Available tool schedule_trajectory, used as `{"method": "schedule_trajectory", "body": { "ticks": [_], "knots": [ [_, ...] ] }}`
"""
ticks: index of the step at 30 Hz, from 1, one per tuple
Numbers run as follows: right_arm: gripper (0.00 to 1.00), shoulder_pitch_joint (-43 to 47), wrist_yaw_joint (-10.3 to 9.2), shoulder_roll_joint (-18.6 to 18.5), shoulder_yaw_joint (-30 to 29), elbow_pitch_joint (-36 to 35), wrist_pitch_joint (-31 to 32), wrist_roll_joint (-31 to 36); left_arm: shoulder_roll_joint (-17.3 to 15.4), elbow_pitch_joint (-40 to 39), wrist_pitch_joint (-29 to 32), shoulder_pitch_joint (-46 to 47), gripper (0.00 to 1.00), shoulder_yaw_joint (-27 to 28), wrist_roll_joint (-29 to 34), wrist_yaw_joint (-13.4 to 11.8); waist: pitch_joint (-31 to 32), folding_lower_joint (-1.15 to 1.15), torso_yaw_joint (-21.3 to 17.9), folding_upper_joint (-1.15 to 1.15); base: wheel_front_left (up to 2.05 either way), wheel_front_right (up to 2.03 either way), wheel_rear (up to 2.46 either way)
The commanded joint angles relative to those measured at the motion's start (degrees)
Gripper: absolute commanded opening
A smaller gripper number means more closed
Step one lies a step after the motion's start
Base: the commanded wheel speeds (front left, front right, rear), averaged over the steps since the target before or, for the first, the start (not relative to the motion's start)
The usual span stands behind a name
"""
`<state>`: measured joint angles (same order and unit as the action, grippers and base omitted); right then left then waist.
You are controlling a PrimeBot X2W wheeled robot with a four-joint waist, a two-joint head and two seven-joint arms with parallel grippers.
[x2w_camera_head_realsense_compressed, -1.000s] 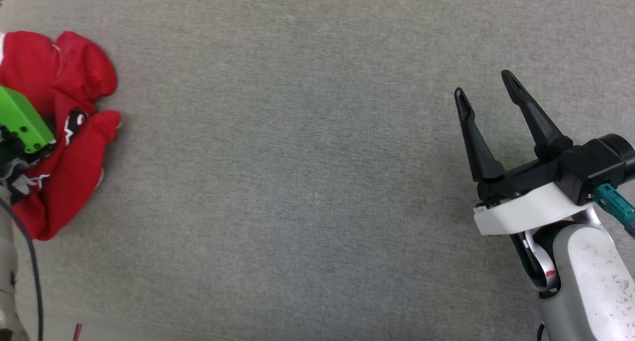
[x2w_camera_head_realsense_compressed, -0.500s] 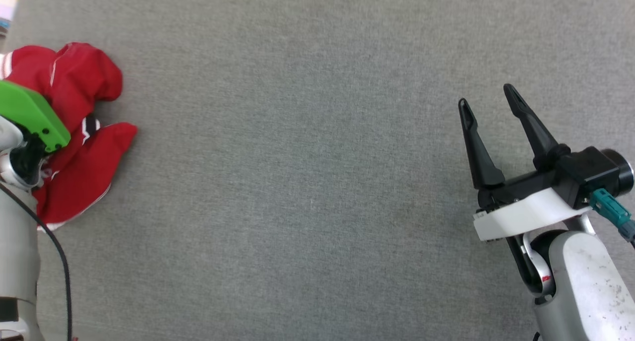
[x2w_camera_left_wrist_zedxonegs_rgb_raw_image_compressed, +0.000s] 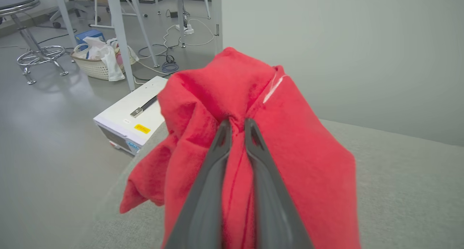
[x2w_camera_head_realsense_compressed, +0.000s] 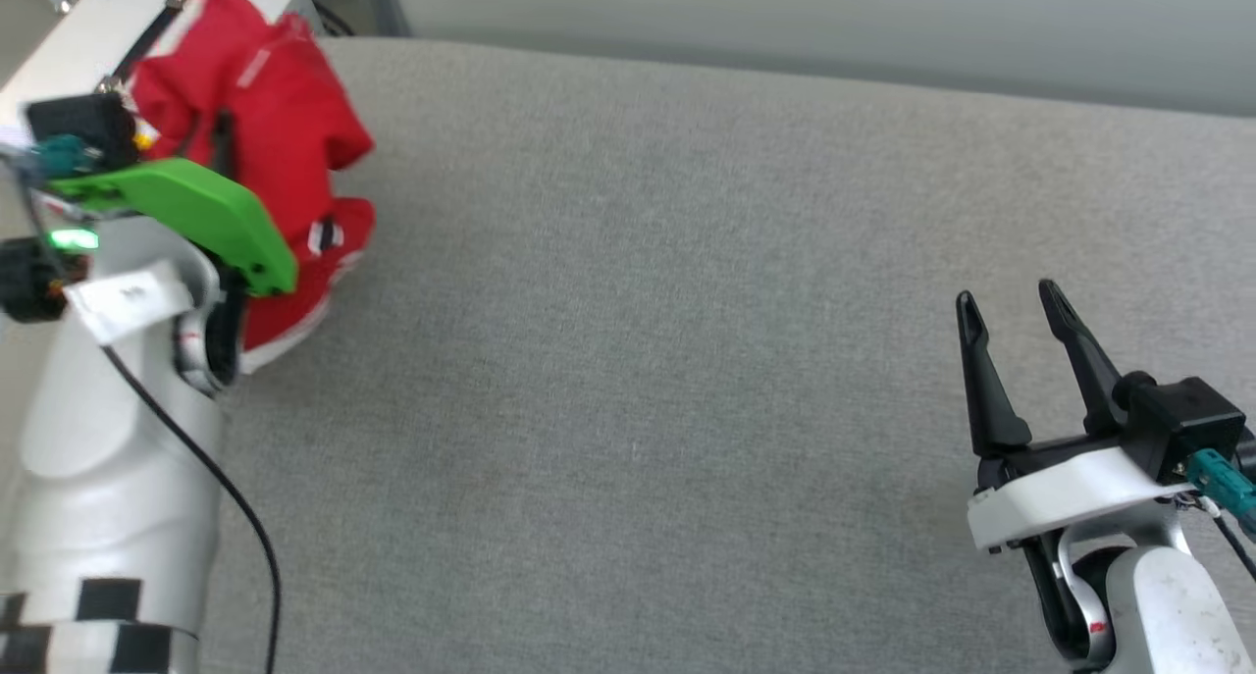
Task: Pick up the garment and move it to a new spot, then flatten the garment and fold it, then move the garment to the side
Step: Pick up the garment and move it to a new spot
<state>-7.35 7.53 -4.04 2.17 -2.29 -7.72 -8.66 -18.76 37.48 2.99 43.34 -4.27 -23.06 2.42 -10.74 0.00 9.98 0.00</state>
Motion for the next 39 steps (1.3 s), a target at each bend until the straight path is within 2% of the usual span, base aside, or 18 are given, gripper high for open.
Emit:
{"method": "schedule_trajectory", "body": {
  "ticks": [1,10,13,14,20,27,28,29,31,39],
  "knots": [
    [1.00,0.99,-0.04,0.06,-0.12,-0.17,0.37,0.26,1.05,-1.23,-0.34,-1.51,0.00,-0.99,0.74,0.61,4.17,0.00,-2.55,0.00,0.00,0.00,0.00],
    [1.00,4.37,-0.04,0.64,-1.38,-1.29,2.43,0.86,7.05,-10.15,2.71,-10.31,0.00,-10.56,0.96,3.75,6.62,0.00,-8.96,0.00,0.00,0.00,0.00],
    [1.00,5.04,-0.04,0.79,-1.84,-1.94,2.90,0.78,8.86,-12.38,4.24,-13.33,0.00,-14.57,0.40,4.41,6.27,0.00,-10.71,0.00,0.00,0.00,0.00],
    [1.00,5.31,-0.04,0.87,-1.98,-2.24,3.18,0.63,10.08,-13.23,5.09,-15.15,0.00,-17.56,0.27,4.66,5.80,0.00,-11.57,0.00,0.00,0.00,0.00],
    [1.00,4.98,-0.04,1.02,-2.46,-2.92,3.52,0.40,12.33,-12.13,6.77,-19.73,0.00,-26.79,0.75,4.97,2.81,0.00,-12.65,0.00,0.00,0.00,0.00],
    [1.00,4.77,-0.04,1.10,-3.36,-2.78,3.45,0.23,13.50,-9.68,4.41,-22.03,0.00,-32.30,0.13,5.04,0.73,0.00,-11.82,0.00,0.00,0.00,0.00],
    [1.00,4.76,-0.04,1.11,-3.43,-2.64,3.51,0.23,13.67,-9.63,3.35,-22.48,0.27,-32.44,-0.36,5.04,0.73,0.00,-11.73,0.00,0.00,0.00,0.00],
    [1.00,4.76,-0.04,1.11,-3.55,-2.52,3.50,0.31,13.73,-9.69,2.30,-22.65,1.00,-32.54,-0.29,5.03,0.84,0.00,-11.57,0.00,0.00,0.00,0.00],
    [1.00,4.80,-0.04,1.13,-3.73,-2.25,3.53,0.27,13.76,-10.17,-0.71,-23.08,1.00,-32.17,-0.09,4.61,1.34,0.00,-11.19,0.00,0.00,0.00,0.00],
    [1.00,6.39,-0.04,1.15,-4.72,-1.60,5.02,0.27,13.50,-14.20,-14.26,-24.67,1.00,-29.89,2.09,0.15,4.88,0.00,-7.91,0.00,0.00,0.00,0.00]
  ]
}}
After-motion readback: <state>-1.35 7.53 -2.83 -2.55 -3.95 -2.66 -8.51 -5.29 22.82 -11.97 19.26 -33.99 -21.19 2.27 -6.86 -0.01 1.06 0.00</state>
